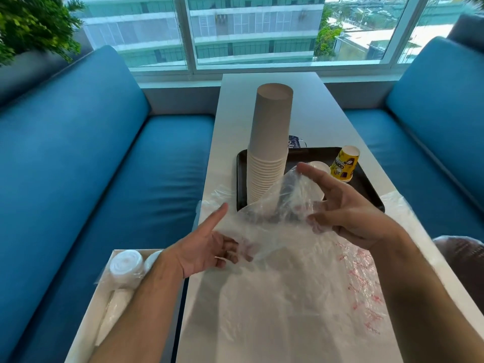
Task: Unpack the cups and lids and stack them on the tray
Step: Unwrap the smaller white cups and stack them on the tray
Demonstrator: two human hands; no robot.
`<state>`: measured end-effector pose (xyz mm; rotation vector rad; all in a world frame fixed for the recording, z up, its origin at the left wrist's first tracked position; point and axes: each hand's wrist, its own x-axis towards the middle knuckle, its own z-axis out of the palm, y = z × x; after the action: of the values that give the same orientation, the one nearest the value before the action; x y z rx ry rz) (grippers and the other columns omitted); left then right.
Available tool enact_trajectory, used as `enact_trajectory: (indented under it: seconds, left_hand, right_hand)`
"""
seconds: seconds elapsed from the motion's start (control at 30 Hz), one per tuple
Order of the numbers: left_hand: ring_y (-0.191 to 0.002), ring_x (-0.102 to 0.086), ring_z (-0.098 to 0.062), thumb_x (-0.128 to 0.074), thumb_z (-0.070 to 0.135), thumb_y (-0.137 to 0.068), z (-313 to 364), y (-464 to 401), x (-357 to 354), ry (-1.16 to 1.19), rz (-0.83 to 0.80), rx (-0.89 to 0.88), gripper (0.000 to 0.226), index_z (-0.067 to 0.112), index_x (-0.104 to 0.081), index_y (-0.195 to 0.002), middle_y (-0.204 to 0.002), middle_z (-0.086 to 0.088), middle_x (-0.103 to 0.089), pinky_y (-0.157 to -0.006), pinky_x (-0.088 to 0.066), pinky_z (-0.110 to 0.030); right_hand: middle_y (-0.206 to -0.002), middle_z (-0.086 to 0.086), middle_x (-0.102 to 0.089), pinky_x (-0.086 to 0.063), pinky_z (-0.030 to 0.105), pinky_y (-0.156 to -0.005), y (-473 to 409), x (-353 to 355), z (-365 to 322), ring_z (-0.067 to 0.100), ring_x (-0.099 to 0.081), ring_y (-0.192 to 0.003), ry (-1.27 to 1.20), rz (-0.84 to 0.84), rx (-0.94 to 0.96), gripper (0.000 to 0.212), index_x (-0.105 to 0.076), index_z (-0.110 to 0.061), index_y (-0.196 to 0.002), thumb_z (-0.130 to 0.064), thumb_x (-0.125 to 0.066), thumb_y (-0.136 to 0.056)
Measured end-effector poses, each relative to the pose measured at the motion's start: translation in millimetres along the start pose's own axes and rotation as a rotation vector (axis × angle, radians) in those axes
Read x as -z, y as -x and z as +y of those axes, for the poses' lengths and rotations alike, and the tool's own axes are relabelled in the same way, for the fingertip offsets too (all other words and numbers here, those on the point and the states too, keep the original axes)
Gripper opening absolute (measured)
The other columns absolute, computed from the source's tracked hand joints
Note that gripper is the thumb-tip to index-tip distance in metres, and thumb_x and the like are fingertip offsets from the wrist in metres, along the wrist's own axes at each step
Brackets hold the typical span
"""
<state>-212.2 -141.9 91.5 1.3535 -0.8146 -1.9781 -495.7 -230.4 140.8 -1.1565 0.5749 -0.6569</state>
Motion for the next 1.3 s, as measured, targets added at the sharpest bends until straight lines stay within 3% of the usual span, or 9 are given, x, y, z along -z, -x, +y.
enact_trajectory:
  seconds: [0.2, 0.37, 0.57, 0.8, 0.87, 1.0, 1.13, 1.2, 1.3]
  left_hand:
    - [-0.085, -0.055, -0.008, -0.083, 0.065, -0.063, 4.5, 0.4, -6.6, -0.039, 0.133, -0.484, 0.046, 0.027, -0.079, -0.09, -0.104, 0.002, -0.073, -0.075, -0.038, -0.028]
    - [-0.074, -0.061, -0.01, -0.095, 0.057, -0.047, 8.6, 3.7, -3.8, -0.005, 0.268, -0.622, 0.047, 0.024, -0.074, -0.073, -0.077, 0.0, -0.069, -0.066, -0.044, -0.021]
    - [-0.065, -0.067, -0.018, -0.097, 0.05, -0.05, 3.5, 17.2, 4.2, 0.15, 0.176, -0.639, 0.044, 0.02, -0.075, -0.074, -0.068, -0.006, -0.067, -0.07, -0.057, -0.025]
    - [-0.051, -0.061, -0.024, -0.036, 0.08, -0.082, -4.4, 15.6, 4.3, 0.294, -0.121, -0.256, 0.091, 0.004, -0.074, -0.116, -0.061, -0.015, -0.064, -0.061, -0.049, -0.034]
    - [-0.062, -0.066, -0.019, -0.061, 0.068, -0.078, -6.0, 15.0, 6.5, 0.468, -0.137, -0.301, 0.072, 0.008, -0.075, -0.115, -0.072, -0.01, -0.07, -0.069, -0.051, -0.034]
    - [-0.087, -0.062, -0.013, -0.097, 0.043, -0.04, -11.2, 4.9, 2.4, 0.417, 0.145, -0.507, 0.053, 0.021, -0.08, -0.085, -0.089, 0.003, -0.073, -0.083, -0.048, -0.029]
    - [-0.099, -0.062, -0.015, -0.065, 0.013, -0.096, 1.7, -2.1, -16.1, 0.193, 0.363, -0.671, 0.024, 0.031, -0.058, -0.111, -0.114, 0.009, -0.066, -0.072, -0.056, -0.022]
    - [-0.098, -0.067, -0.017, -0.053, -0.004, -0.097, 10.4, -0.3, -19.2, 0.132, 0.343, -0.694, 0.044, 0.034, -0.055, -0.118, -0.12, 0.005, -0.067, -0.072, -0.058, -0.024]
    - [-0.078, -0.069, -0.018, -0.075, 0.011, -0.072, 28.4, 10.8, -29.2, 0.088, 0.365, -0.677, 0.027, 0.025, -0.075, -0.095, -0.099, -0.009, -0.072, -0.066, -0.059, -0.026]
  right_hand:
    - [-0.156, -0.023, -0.034, -0.064, 0.041, -0.065, 5.2, 9.2, -5.8, 0.033, -0.074, -0.095, -0.049, -0.049, -0.003, 0.108, -0.037, -0.038, -0.152, 0.024, -0.062, -0.067]
    - [-0.159, -0.023, -0.027, -0.064, 0.045, -0.07, 5.2, 26.7, -6.9, 0.043, -0.059, -0.123, 0.022, -0.067, -0.051, 0.121, -0.042, -0.05, -0.147, -0.004, -0.097, -0.05]
    - [-0.159, -0.022, -0.029, -0.063, 0.044, -0.071, 9.7, 31.8, -10.1, 0.038, -0.059, -0.127, -0.002, -0.004, -0.02, 0.115, -0.039, -0.049, -0.148, 0.006, -0.079, -0.055]
    - [-0.159, -0.024, -0.029, -0.061, 0.045, -0.076, 4.8, 32.2, -3.9, 0.044, -0.053, -0.131, -0.095, -0.182, 0.023, 0.109, -0.04, -0.042, -0.151, 0.006, -0.086, -0.064]
    - [-0.16, -0.022, -0.03, -0.062, 0.043, -0.075, 5.0, 34.7, -2.3, 0.046, -0.053, -0.131, -0.124, -0.189, 0.04, 0.11, -0.035, -0.04, -0.154, 0.013, -0.082, -0.069]
    - [-0.162, -0.019, -0.027, -0.062, 0.041, -0.076, 6.3, 39.4, -0.4, 0.045, -0.054, -0.129, -0.207, -0.23, 0.069, 0.109, -0.03, -0.035, -0.157, 0.014, -0.078, -0.073]
    - [-0.164, -0.017, -0.025, -0.062, 0.039, -0.074, 5.3, 37.7, 2.1, 0.04, -0.055, -0.13, -0.203, -0.229, 0.074, 0.11, -0.03, -0.034, -0.157, 0.011, -0.081, -0.07]
    - [-0.163, -0.017, -0.026, -0.062, 0.039, -0.073, 5.2, 35.3, 2.3, 0.038, -0.055, -0.131, -0.178, -0.199, 0.077, 0.108, -0.031, -0.033, -0.157, 0.016, -0.076, -0.071]
    - [-0.161, -0.02, -0.029, -0.062, 0.038, -0.072, 5.9, 34.5, 0.8, 0.039, -0.056, -0.129, -0.148, -0.153, 0.064, 0.106, -0.031, -0.036, -0.156, 0.026, -0.057, -0.074]
